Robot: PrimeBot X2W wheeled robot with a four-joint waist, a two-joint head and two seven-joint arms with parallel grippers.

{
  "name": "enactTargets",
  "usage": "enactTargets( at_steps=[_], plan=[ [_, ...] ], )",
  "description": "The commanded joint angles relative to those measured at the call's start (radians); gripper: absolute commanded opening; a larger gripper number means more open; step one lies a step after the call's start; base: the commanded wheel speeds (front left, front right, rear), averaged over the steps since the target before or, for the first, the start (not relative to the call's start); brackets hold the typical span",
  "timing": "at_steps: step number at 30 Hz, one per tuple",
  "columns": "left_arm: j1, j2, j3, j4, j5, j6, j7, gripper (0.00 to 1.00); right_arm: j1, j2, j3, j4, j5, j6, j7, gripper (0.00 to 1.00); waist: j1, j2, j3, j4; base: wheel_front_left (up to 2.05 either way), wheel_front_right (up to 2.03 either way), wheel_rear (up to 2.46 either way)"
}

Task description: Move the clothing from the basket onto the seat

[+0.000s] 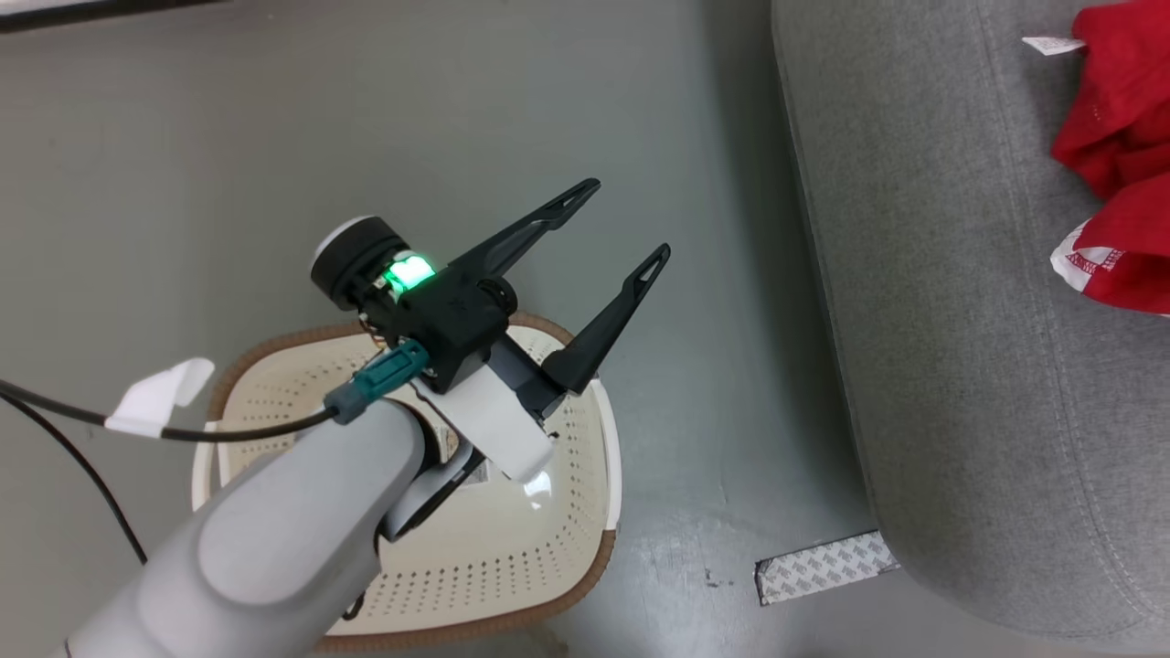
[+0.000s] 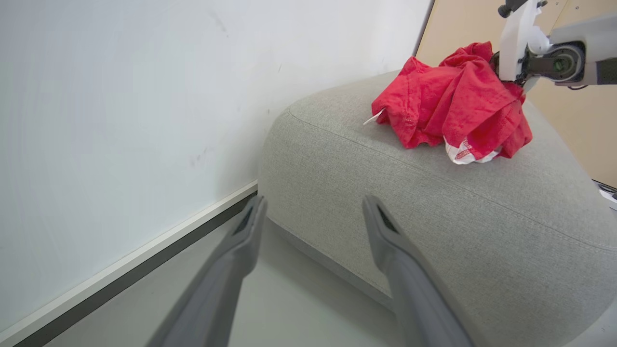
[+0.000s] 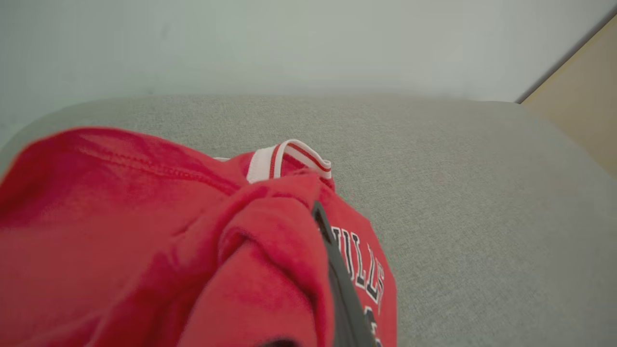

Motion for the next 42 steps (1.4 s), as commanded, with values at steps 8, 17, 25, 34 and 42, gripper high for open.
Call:
enactTargets(
  at_steps=[8, 17, 25, 34, 42],
  plan=[
    [0.027, -0.017, -0.005, 0.036, -0.023, 0.005, -0.018, 1.0, -0.025, -0.022, 0.057, 0.06, -0.011, -0.002, 0.09, 1.0, -0.0002, 0.0, -0.091, -0.013, 0.0, 0.0, 0.0],
    [0.093, -0.046, -0.007, 0.095, -0.066, 0.007, -0.035, 1.0, 0.038, -0.03, 0.188, 0.068, 0.041, -0.002, 0.25, 1.0, -0.0002, 0.0, -0.259, -0.026, 0.0, 0.0, 0.0],
    [0.167, -0.07, -0.009, 0.142, -0.11, 0.018, -0.043, 1.0, 0.162, -0.083, 0.317, -0.068, 0.15, -0.002, 0.309, 1.0, -0.0002, 0.0, -0.429, -0.019, 0.0, 0.0, 0.0],
    [0.254, -0.074, 0.029, 0.166, -0.146, 0.063, -0.052, 1.0, 0.332, -0.127, 0.352, -0.353, 0.253, -0.002, 0.251, 1.0, -0.0002, 0.0, -0.584, 0.045, 0.0, 0.0, 0.0],
    [0.342, -0.052, 0.089, 0.179, -0.18, 0.106, -0.055, 1.0, 0.494, -0.055, 0.338, -0.606, 0.312, -0.002, 0.208, 1.0, -0.0002, 0.0, -0.661, 0.129, 0.0, 0.0, 0.0]
  ],
)
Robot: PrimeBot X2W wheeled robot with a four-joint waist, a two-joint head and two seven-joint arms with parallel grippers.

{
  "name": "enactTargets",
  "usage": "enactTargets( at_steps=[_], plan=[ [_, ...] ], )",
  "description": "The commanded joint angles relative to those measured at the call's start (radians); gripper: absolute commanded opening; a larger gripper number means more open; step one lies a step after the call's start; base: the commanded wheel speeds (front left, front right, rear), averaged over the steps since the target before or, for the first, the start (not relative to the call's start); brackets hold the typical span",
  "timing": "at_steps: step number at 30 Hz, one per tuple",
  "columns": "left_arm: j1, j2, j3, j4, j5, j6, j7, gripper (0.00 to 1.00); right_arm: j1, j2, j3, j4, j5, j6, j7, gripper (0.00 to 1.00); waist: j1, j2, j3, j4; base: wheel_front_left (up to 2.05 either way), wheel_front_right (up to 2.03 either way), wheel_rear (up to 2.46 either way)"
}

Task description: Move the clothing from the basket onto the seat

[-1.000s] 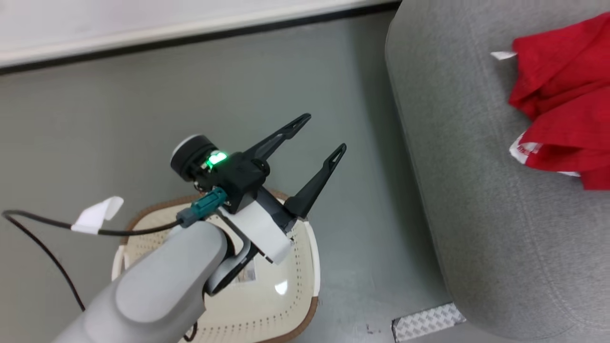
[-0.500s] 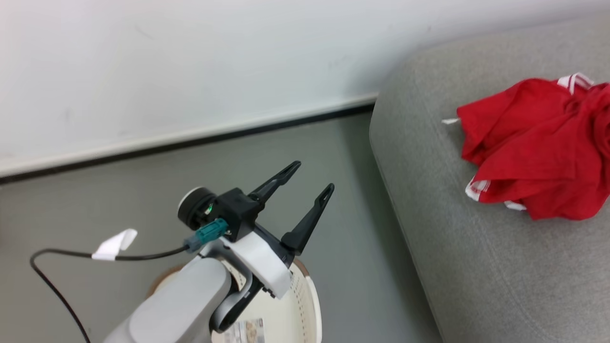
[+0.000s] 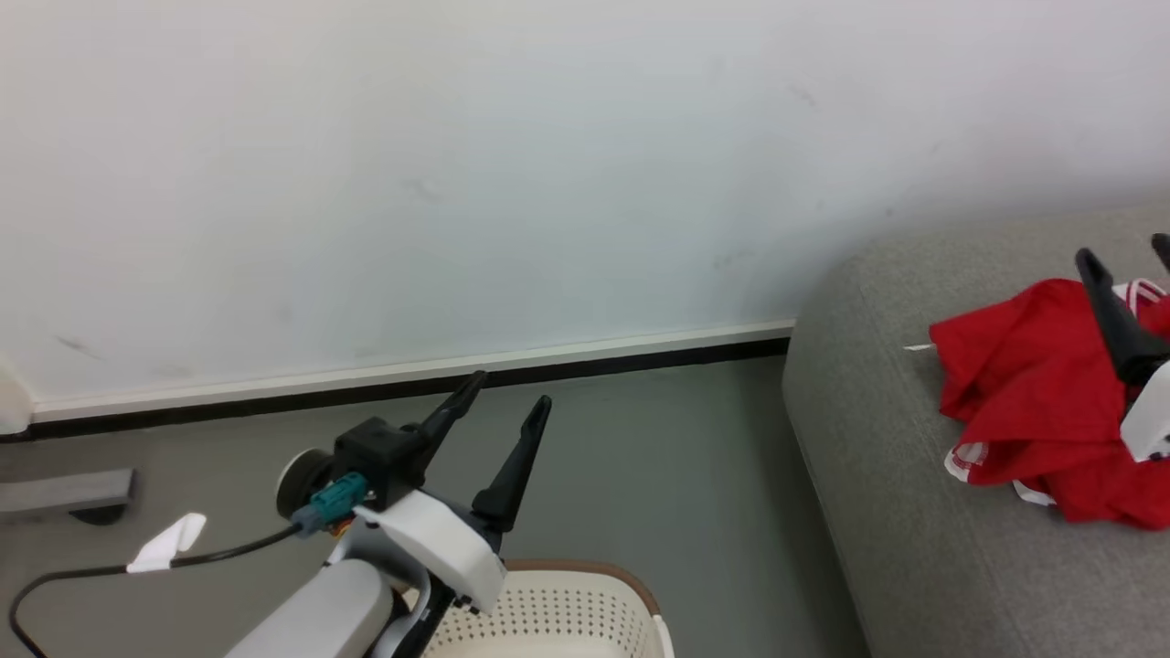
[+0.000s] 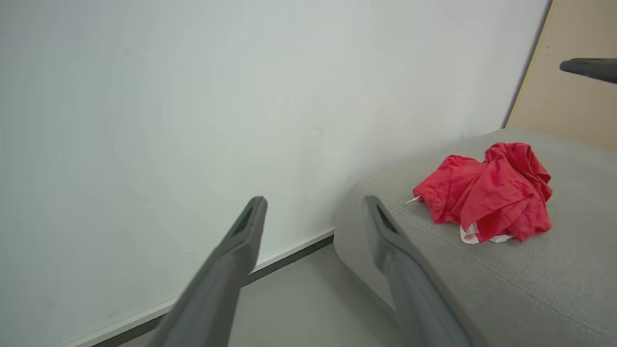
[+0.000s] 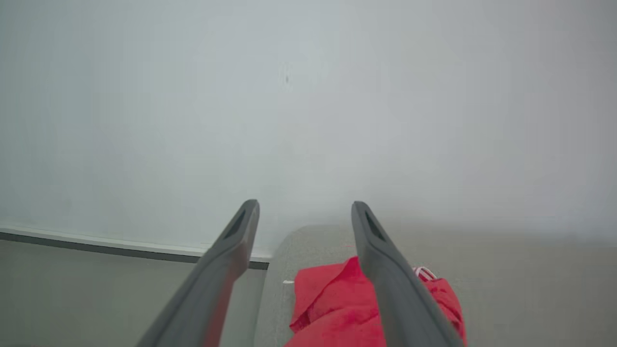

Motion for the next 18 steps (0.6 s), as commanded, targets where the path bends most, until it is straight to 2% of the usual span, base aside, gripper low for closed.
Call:
enactTargets(
  at_steps=[1, 11, 18],
  plan=[
    [0.023, 0.009, 0.012, -0.001, -0.018, 0.006, -0.002, 1.0, 0.04, 0.011, -0.007, -0.032, -0.005, -0.002, -0.015, 1.0, 0.0004, 0.0, -0.033, 0.048, 0.0, 0.0, 0.0],
    [0.139, 0.07, 0.171, -0.018, 0.001, 0.086, -0.003, 1.0, 0.248, 0.156, -0.099, -0.202, -0.114, -0.002, -0.171, 1.0, 0.0004, 0.0, -0.063, 0.141, 0.0, 0.0, 0.0],
    [0.273, 0.063, 0.323, -0.059, 0.021, 0.136, -0.003, 1.0, 0.392, 0.276, -0.165, -0.194, -0.191, -0.002, -0.327, 1.0, 0.0004, 0.0, -0.079, 0.173, 0.0, 0.0, 0.0]
  ],
)
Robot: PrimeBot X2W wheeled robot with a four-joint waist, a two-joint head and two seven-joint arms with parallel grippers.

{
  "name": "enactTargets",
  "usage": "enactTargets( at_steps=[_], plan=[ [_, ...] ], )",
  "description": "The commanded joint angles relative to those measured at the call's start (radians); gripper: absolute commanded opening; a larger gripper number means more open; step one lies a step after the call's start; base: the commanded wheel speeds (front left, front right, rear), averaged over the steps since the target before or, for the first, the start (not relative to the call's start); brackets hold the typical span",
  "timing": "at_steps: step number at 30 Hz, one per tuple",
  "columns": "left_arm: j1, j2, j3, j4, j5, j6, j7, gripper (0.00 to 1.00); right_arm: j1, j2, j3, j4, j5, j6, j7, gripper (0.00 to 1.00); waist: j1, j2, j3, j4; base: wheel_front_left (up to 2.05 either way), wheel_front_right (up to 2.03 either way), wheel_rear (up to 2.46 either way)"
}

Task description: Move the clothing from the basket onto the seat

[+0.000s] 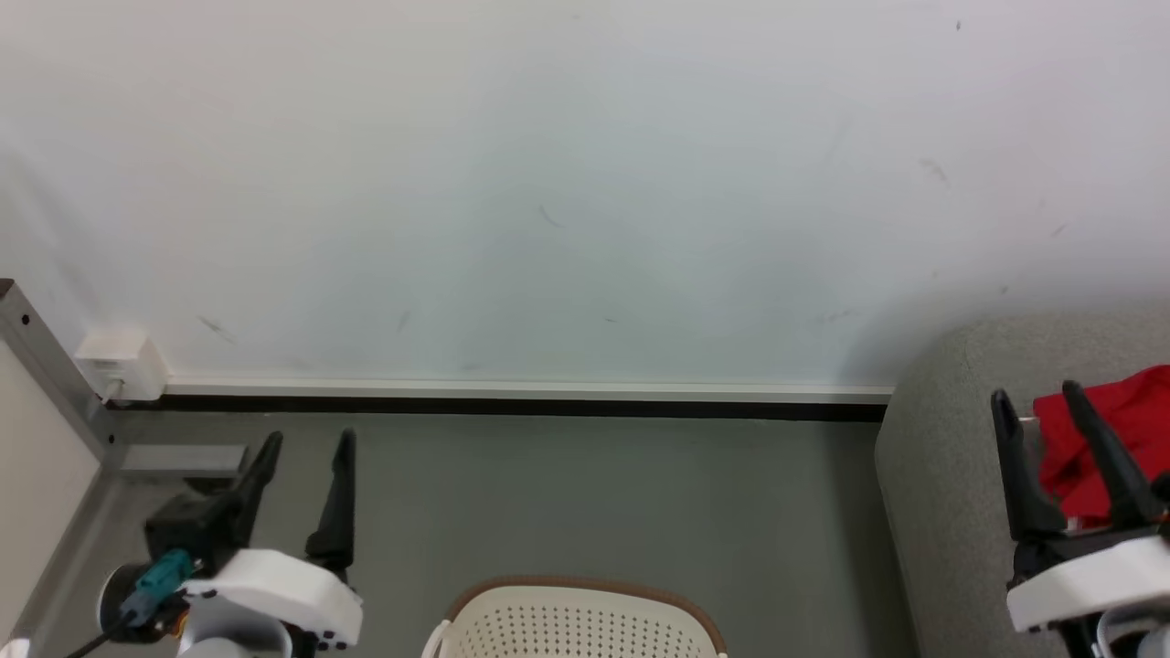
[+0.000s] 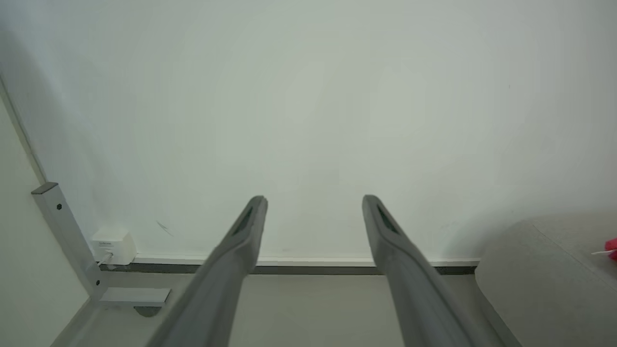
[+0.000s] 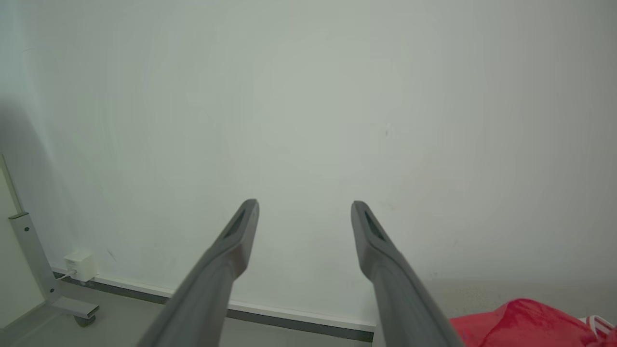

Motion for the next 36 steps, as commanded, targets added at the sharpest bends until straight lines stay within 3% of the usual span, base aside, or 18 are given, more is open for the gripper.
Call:
enactTargets(
  at_steps=[1, 8, 12, 17, 26, 36],
  plan=[
    [0.042, -0.009, 0.035, -0.013, 0.012, 0.01, 0.0, 1.0, 0.043, 0.018, -0.01, 0.013, -0.015, -0.002, -0.029, 1.0, 0.0001, 0.0, -0.006, 0.008, 0.0, 0.0, 0.0],
    [0.194, -0.065, 0.201, -0.06, 0.096, 0.024, 0.0, 1.0, 0.146, 0.102, -0.004, 0.056, -0.024, -0.002, -0.106, 1.0, 0.0001, 0.0, -0.011, 0.013, 0.0, 0.0, 0.0],
    [0.262, -0.097, 0.279, -0.071, 0.185, 0.019, 0.0, 1.0, 0.173, 0.101, 0.021, 0.071, -0.058, -0.002, -0.128, 1.0, 0.0001, 0.0, -0.009, 0.007, 0.0, 0.0, 0.0],
    [0.314, -0.151, 0.365, -0.079, 0.253, -0.026, 0.0, 1.0, 0.195, 0.102, 0.023, 0.062, -0.078, -0.002, -0.132, 1.0, 0.0001, 0.0, -0.005, 0.004, 0.0, 0.0, 0.0],
    [0.313, -0.218, 0.43, -0.049, 0.339, -0.136, 0.0, 1.0, 0.197, 0.104, 0.029, 0.067, -0.11, -0.002, -0.132, 1.0, 0.0001, 0.0, -0.014, -0.001, 0.0, 0.0, 0.0],
    [0.296, -0.263, 0.484, -0.025, 0.395, -0.193, 0.0, 1.0, 0.177, 0.099, 0.042, 0.077, -0.112, -0.002, -0.132, 1.0, 0.0001, 0.0, -0.011, -0.009, 0.0, 0.0, 0.0]
  ],
)
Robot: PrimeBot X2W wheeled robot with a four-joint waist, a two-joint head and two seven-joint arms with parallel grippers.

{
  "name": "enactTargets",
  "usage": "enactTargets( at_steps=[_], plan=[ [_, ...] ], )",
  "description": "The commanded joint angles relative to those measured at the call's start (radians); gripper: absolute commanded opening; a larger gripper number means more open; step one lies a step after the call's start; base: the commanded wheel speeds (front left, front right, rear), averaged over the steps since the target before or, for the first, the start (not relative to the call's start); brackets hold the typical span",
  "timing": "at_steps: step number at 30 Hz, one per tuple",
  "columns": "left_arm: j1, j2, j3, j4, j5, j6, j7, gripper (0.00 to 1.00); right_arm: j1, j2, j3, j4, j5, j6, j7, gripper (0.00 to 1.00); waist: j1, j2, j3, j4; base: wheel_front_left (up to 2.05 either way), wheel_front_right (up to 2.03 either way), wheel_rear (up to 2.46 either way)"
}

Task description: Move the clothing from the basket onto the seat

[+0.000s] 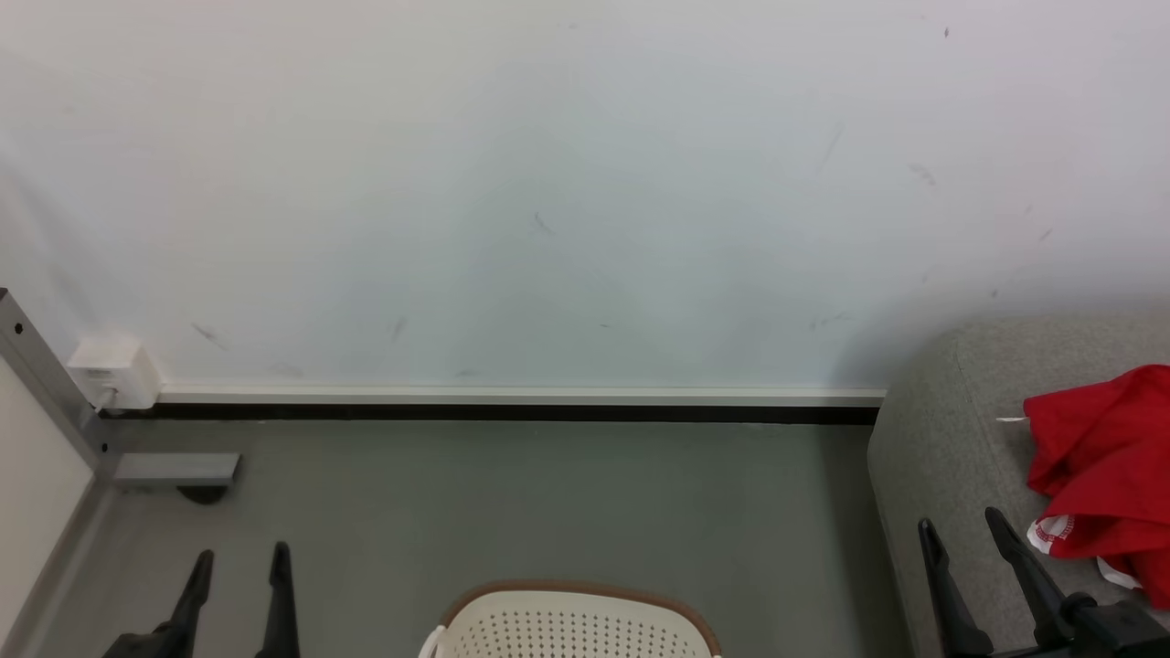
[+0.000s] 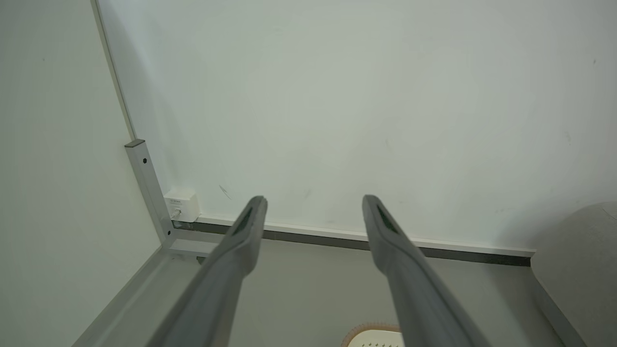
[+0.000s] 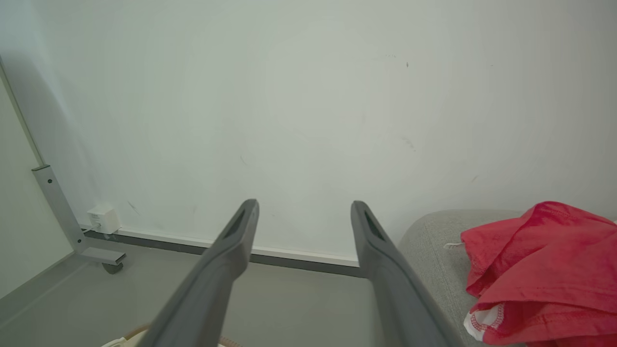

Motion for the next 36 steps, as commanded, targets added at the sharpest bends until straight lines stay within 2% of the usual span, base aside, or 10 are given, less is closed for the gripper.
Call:
enactTargets(
  at_steps=[1, 16, 17, 21, 36],
  plan=[
    [-0.007, -0.007, 0.006, 0.007, 0.012, -0.007, 0.0, 1.0, -0.011, -0.008, -0.002, 0.003, 0.002, -0.002, -0.003, 1.0, 0.0, 0.0, 0.001, 0.0, 0.0, 0.0, 0.0],
    [-0.023, -0.047, 0.061, 0.036, 0.061, -0.065, 0.0, 1.0, -0.013, -0.006, 0.005, 0.014, 0.017, -0.002, -0.003, 1.0, 0.0, 0.0, 0.003, -0.001, 0.0, 0.0, 0.0],
    [-0.017, -0.05, 0.06, 0.034, 0.053, -0.067, 0.001, 0.0, -0.005, 0.001, 0.006, 0.011, 0.011, 0.0, 0.0, 0.0, 0.0, 0.0, 0.003, -0.001, 0.0, 0.0, 0.0],
    [-0.002, -0.065, 0.06, 0.069, 0.043, -0.067, 0.008, 0.0, 0.018, 0.015, 0.01, 0.039, 0.021, 0.0, 0.006, 0.0, 0.0, 0.0, 0.003, -0.001, 0.0, 0.0, 0.0],
    [-0.036, -0.074, 0.067, 0.066, -0.248, -0.086, 0.084, 0.0, -0.006, 0.033, -0.042, 0.035, 0.277, 0.0, 0.078, 0.0, 0.0, 0.0, 0.01, -0.005, 0.0, 0.0, 0.0]
  ],
)
